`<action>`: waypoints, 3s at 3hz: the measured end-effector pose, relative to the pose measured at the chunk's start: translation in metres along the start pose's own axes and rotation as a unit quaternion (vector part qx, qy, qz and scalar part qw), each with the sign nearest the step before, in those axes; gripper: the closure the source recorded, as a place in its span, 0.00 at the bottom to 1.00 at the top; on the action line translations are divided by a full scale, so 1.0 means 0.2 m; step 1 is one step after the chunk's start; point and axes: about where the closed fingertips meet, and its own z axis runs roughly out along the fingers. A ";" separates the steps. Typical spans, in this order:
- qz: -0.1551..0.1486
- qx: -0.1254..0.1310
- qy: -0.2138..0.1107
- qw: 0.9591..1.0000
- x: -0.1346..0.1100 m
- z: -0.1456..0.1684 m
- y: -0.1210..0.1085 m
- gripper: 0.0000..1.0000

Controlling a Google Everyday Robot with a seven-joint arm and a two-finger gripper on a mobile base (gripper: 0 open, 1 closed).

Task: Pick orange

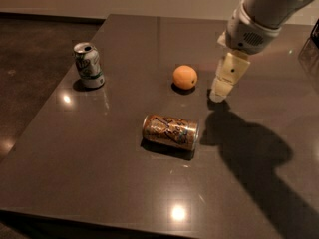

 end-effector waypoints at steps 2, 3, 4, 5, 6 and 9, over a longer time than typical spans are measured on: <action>0.021 -0.041 -0.037 0.998 -0.18 0.40 -0.25 0.00; 0.023 -0.059 -0.048 0.997 -0.24 0.52 -0.25 0.00; 0.028 -0.069 -0.055 0.996 -0.25 0.61 -0.27 0.00; 0.025 -0.082 -0.064 0.994 -0.28 0.67 -0.26 0.25; 0.025 -0.086 -0.071 0.993 -0.30 0.67 -0.26 0.48; -0.034 -0.084 -0.089 0.992 -0.46 0.30 -0.28 1.00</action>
Offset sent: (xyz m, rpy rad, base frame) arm 0.0992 0.0609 -0.0714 0.1368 0.1009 0.0122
